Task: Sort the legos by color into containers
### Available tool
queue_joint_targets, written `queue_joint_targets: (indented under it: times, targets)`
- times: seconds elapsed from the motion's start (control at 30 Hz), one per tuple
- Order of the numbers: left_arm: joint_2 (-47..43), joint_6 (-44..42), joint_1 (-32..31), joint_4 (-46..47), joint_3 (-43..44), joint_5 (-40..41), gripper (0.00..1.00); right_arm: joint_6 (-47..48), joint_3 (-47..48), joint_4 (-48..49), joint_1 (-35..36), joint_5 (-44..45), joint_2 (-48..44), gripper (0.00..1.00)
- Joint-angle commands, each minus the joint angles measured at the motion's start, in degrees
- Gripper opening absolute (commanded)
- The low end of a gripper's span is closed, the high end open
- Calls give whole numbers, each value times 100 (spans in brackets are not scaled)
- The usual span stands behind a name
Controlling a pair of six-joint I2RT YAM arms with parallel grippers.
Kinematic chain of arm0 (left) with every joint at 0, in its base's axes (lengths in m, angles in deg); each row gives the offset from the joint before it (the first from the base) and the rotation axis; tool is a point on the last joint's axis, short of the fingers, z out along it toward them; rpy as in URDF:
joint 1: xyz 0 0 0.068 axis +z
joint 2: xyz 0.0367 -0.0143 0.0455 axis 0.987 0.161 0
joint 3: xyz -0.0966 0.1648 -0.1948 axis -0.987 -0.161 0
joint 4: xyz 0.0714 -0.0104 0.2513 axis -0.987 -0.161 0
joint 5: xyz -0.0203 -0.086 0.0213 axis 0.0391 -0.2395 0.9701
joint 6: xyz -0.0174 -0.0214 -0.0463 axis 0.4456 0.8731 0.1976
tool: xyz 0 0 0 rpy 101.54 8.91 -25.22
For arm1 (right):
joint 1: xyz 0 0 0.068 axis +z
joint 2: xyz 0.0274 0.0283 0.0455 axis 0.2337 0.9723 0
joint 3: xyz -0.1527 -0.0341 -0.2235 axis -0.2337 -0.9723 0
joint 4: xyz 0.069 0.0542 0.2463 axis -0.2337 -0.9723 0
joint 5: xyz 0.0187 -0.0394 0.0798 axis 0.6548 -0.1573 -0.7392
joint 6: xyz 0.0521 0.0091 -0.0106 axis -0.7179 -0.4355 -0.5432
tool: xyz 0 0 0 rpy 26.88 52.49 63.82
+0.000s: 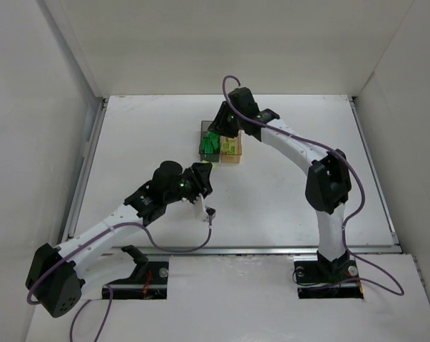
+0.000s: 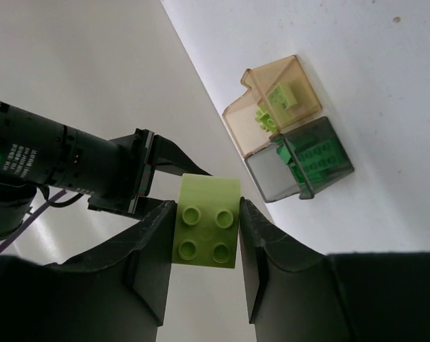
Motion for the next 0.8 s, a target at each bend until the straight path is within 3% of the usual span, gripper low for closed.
queue_joint_targets:
  times: [0.0, 0.2, 0.23, 0.37, 0.47, 0.57, 0.6, 0.7, 0.77]
  targets:
    - [-129, 524, 7, -16, -32, 74, 0, 363, 640, -41, 10, 471, 399, 4]
    - [-129, 806, 7, -16, -85, 233, 0, 602, 1421, -260, 10, 619, 936, 35]
    - [-129, 806, 7, -16, -85, 233, 0, 680, 1493, -261, 10, 620, 1059, 49]
    - [-129, 1043, 7, 37, -85, 294, 0, 733, 1889, -489, 10, 567, 1192, 80]
    - [2, 1603, 7, 160, -32, 294, 0, 899, 1951, -490, 10, 638, 1044, 88]
    - [414, 2403, 164, 230, 379, 128, 0, 1084, 1951, -437, -43, 638, 850, 89]
    - [772, 3207, 217, 230, 772, -12, 0, 1181, 1898, -437, -43, 638, 684, 89]
    - [1808, 4546, 357, -102, 1669, -215, 0, 1252, 1627, -437, -288, 638, 210, 89]
    - [2582, 5786, 560, -374, 2950, -932, 0, 1383, 1137, -306, -481, 777, -282, 89]
